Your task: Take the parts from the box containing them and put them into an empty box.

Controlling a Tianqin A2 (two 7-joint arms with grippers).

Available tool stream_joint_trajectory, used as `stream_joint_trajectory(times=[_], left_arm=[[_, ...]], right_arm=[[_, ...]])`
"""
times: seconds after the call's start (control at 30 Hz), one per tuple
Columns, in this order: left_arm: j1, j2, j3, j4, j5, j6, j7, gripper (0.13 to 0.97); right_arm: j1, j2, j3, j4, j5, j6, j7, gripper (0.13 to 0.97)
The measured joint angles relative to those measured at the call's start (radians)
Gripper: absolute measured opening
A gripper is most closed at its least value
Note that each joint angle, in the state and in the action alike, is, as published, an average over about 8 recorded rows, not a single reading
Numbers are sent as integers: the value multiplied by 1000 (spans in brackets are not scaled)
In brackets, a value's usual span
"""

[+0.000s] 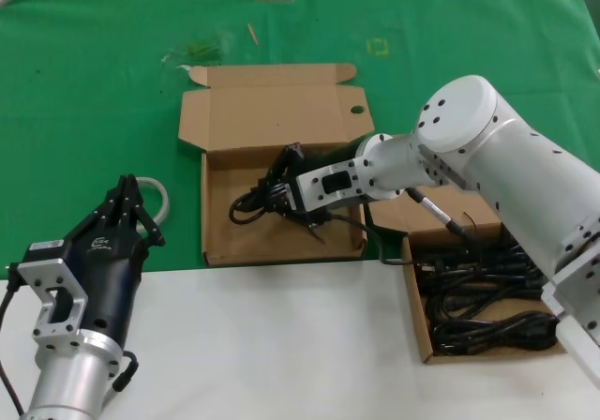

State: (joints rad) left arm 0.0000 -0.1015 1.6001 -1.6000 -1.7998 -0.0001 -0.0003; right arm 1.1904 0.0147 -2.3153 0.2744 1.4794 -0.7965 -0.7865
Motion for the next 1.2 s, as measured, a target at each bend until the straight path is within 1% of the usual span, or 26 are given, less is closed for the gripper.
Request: stream_joint_trajectory(times=[0.2, 0.57, 0.63, 0.87, 1.13, 1.2], left_arm=[[0, 0, 0, 0, 0, 0, 0, 156], [0, 0, 0, 0, 0, 0, 0, 156], [0, 0, 0, 0, 0, 0, 0, 156], [0, 0, 0, 0, 0, 0, 0, 156], [0, 0, 0, 0, 0, 0, 0, 156], [0, 0, 0, 0, 0, 0, 0, 156]], right_arm=[[12, -11, -71, -41, 58, 29, -18, 198], [13, -14, -117, -55, 94, 32, -21, 198], [13, -15, -120, -59, 102, 36, -27, 208], [10, -15, -101, -85, 111, 48, -60, 238], [8, -9, -42, -89, 79, 46, -65, 343], [3, 1, -28, -65, 67, 43, -48, 343]])
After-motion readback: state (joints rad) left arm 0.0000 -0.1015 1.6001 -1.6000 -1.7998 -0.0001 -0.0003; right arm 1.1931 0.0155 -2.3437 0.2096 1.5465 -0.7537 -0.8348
